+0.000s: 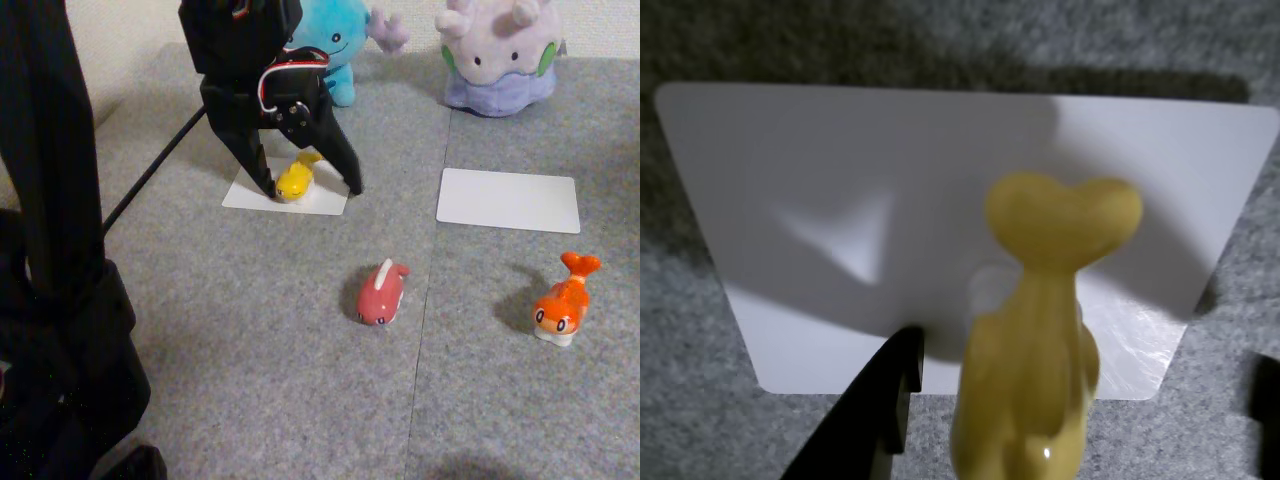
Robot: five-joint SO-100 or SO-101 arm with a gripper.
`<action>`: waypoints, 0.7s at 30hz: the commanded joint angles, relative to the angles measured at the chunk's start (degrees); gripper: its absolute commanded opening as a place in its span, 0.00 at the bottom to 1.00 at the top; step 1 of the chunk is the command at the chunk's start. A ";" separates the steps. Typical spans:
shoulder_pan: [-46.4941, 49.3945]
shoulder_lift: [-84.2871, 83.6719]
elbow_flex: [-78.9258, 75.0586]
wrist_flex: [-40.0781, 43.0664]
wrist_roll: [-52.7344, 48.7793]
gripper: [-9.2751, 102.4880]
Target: Wooper wants to eat egg sudhi, and Goomy wants to eat shrimp sushi
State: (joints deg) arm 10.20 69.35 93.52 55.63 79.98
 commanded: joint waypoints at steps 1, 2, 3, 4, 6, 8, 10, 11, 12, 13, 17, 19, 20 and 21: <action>-1.41 1.05 -1.32 0.09 0.44 0.48; -2.29 2.29 -1.32 1.23 0.53 0.49; -3.25 4.04 -1.32 2.29 1.23 0.49; -4.31 6.50 -1.32 3.34 2.29 0.49; -6.24 13.01 -1.32 6.15 3.87 0.49; -7.73 20.92 -1.32 10.02 4.83 0.49; -7.56 29.36 -1.32 14.06 5.19 0.48; -6.94 33.49 -1.32 15.82 5.01 0.48; -5.80 36.91 -1.32 17.75 4.22 0.48; -3.25 39.90 -1.32 20.21 3.87 0.48; 13.36 45.35 -1.32 25.75 -2.99 0.48; 22.50 44.47 -0.79 25.66 -7.38 0.48; 27.07 43.59 -0.70 25.14 -9.67 0.48; 31.11 42.28 -0.70 24.87 -11.43 0.48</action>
State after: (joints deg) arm 29.53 111.62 93.60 80.68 73.04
